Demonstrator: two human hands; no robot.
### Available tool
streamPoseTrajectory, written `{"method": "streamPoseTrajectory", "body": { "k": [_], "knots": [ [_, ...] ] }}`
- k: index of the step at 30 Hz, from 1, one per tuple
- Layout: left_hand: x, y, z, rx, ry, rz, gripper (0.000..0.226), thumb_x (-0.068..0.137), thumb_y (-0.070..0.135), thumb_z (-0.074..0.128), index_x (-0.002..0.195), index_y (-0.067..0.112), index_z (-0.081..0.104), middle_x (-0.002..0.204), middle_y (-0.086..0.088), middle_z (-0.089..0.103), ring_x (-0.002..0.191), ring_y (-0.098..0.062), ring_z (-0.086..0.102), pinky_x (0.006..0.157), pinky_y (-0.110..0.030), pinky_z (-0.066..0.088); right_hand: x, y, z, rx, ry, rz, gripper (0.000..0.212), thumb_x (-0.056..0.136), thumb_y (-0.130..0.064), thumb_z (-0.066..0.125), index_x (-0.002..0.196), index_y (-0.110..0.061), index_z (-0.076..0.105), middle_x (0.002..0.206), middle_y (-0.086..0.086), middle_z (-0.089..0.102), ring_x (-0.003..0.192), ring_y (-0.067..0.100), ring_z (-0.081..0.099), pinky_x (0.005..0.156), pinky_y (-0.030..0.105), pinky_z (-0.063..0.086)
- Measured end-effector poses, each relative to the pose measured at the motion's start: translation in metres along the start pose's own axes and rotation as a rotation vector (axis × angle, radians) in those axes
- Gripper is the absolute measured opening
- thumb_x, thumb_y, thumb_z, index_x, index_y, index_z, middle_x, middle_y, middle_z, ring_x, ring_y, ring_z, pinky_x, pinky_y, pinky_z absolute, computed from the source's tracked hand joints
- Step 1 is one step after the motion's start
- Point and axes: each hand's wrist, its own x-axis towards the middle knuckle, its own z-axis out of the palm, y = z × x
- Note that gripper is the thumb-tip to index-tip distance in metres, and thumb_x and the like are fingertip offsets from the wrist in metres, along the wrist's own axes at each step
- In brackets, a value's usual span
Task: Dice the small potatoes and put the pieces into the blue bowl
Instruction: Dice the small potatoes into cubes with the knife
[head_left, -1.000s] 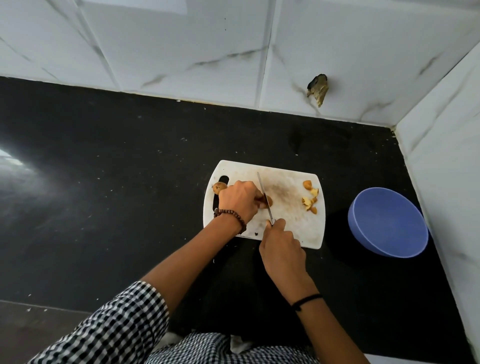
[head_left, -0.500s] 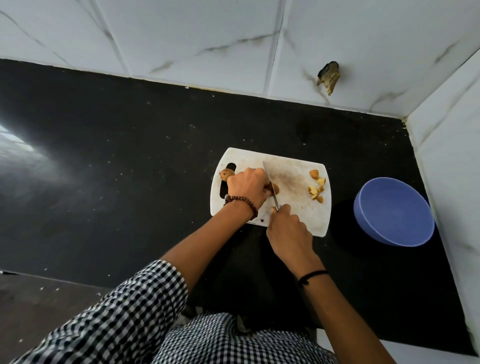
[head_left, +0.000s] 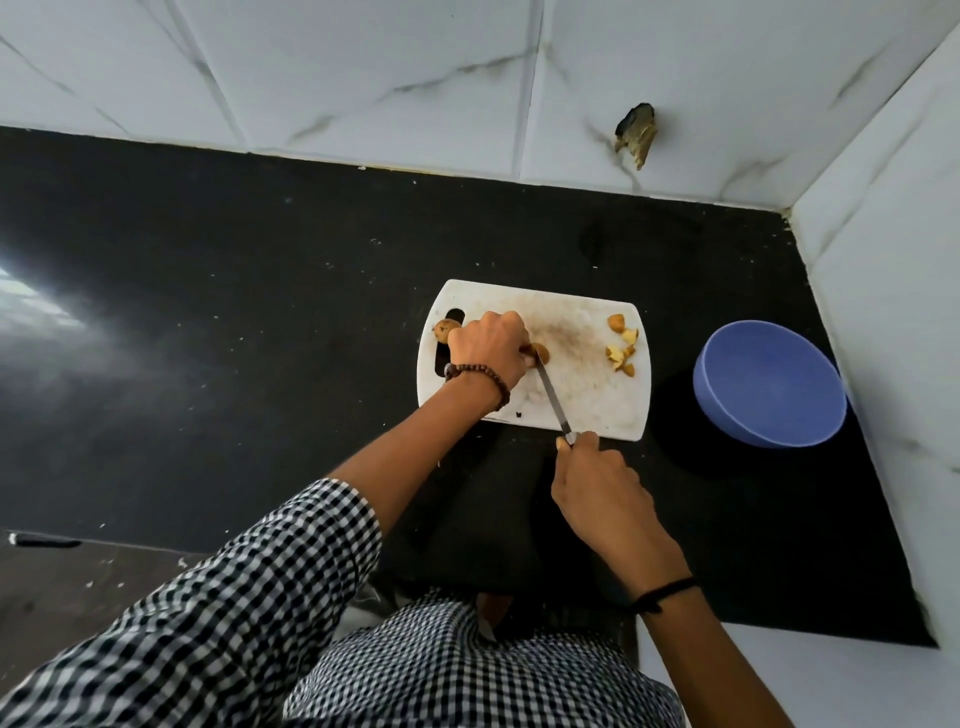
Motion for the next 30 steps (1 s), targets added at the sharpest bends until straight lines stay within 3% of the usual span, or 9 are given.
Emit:
{"method": "streamPoseTrajectory", "body": {
  "k": [3,7,12,17,21,26,30],
  "knots": [
    [0.0,0.0,0.0,0.009,0.001,0.013,0.023,0.089,0.036,0.061,0.107,0.024,0.068,0.097,0.001,0.067,0.086,-0.021,0.063,0.064,-0.034,0.034,-0.007,0.0,-0.009,0.008,-0.035,0.031,0.038,0.109,-0.038,0.027,0.123,-0.009,0.047,0.114,0.011,0.055,0.103,0.029,0.058,0.08,0.04,0.045],
    [-0.002,-0.002,0.003,-0.015,0.0,0.055,0.026,0.088,0.042,0.062,0.107,0.025,0.066,0.099,0.004,0.067,0.088,-0.018,0.063,0.062,-0.032,0.036,-0.011,0.008,-0.027,0.043,-0.095,0.041,0.042,0.107,-0.043,0.028,0.116,-0.011,0.054,0.098,0.006,0.054,0.091,0.024,0.06,0.078,0.04,0.051],
    [-0.003,-0.006,0.009,-0.061,-0.015,0.115,0.032,0.088,0.037,0.064,0.119,0.029,0.061,0.112,0.003,0.061,0.092,-0.019,0.063,0.065,-0.032,0.047,-0.016,0.021,-0.04,0.152,-0.014,0.031,0.043,0.106,-0.05,0.031,0.093,-0.017,0.055,0.086,0.004,0.059,0.076,0.017,0.063,0.071,0.037,0.054],
    [-0.004,-0.009,0.006,-0.098,0.016,0.076,0.022,0.087,0.037,0.065,0.106,0.026,0.068,0.106,0.002,0.06,0.085,-0.018,0.062,0.061,-0.029,0.041,0.004,0.016,-0.037,0.213,0.073,-0.064,0.036,0.1,-0.052,0.049,0.098,-0.017,0.055,0.083,0.001,0.058,0.07,0.012,0.059,0.057,0.025,0.045],
    [-0.007,-0.015,0.006,-0.114,0.001,0.101,0.024,0.085,0.039,0.066,0.104,0.024,0.068,0.108,0.003,0.06,0.087,-0.016,0.061,0.064,-0.027,0.043,0.033,0.002,-0.028,0.287,0.203,-0.128,0.032,0.096,-0.044,0.062,0.109,-0.016,0.052,0.087,-0.005,0.057,0.077,0.01,0.059,0.061,0.023,0.045],
    [-0.014,-0.026,0.009,-0.197,0.005,0.057,0.027,0.085,0.039,0.065,0.106,0.023,0.065,0.108,0.005,0.061,0.092,-0.015,0.059,0.07,-0.03,0.051,0.08,-0.013,-0.016,0.343,0.376,-0.179,0.04,0.092,-0.034,0.07,0.12,-0.015,0.049,0.108,-0.001,0.062,0.103,0.02,0.063,0.085,0.038,0.055],
    [-0.014,-0.028,0.011,-0.252,-0.013,0.077,0.031,0.086,0.038,0.065,0.115,0.027,0.061,0.107,0.005,0.061,0.09,-0.014,0.061,0.068,-0.029,0.051,0.1,-0.022,-0.013,0.294,0.446,-0.168,0.047,0.091,-0.039,0.071,0.12,-0.014,0.045,0.117,0.004,0.061,0.107,0.022,0.061,0.074,0.032,0.049]
  ]
}}
